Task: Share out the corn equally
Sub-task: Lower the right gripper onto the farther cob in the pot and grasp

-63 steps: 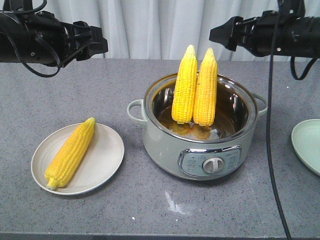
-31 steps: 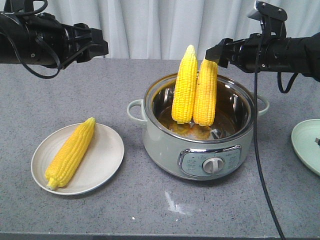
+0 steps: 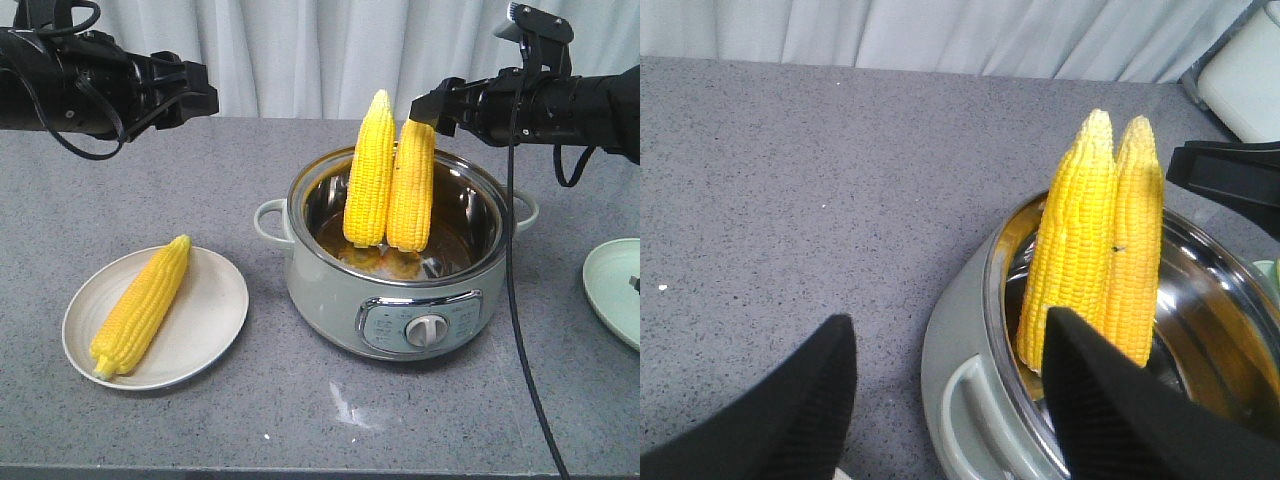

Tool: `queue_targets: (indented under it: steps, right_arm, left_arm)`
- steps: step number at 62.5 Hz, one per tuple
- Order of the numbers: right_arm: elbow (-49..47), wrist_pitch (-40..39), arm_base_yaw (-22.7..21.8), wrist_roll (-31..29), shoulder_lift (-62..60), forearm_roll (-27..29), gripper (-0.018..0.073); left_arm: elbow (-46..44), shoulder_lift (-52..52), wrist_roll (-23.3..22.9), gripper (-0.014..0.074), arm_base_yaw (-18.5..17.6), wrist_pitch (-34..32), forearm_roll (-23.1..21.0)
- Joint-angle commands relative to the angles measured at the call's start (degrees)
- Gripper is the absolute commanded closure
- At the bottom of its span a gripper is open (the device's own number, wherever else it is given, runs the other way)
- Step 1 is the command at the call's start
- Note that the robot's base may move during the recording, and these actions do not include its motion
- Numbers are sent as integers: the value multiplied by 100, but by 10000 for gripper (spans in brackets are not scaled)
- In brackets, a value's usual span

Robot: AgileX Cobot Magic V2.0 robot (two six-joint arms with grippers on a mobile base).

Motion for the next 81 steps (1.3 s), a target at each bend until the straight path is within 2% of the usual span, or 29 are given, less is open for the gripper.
queue_targets:
  steps: [1, 32, 49, 64, 72, 81]
  right_arm:
    - [-166, -101, -14, -50, -239, 247, 13]
    - [-161, 68, -1, -145, 22, 417, 13]
    - [-161, 105, -1, -276, 163, 737, 13]
    - [-161, -70, 272, -584, 180, 885, 20]
    - [-161, -253, 332, -584, 180, 953, 75]
    - [-161, -243, 327, -584, 180, 958, 209]
  left_arm:
    - [-148, -168, 0, 189, -28, -282, -146]
    - [-148, -168, 0, 189, -28, -217, -157]
    - [-148, -168, 0, 189, -28, -211, -157]
    - [-148, -168, 0, 189, -28, -211, -157]
    - [-148, -168, 0, 189, -28, -206, -157]
    - [-148, -168, 0, 189, -28, -206, -157]
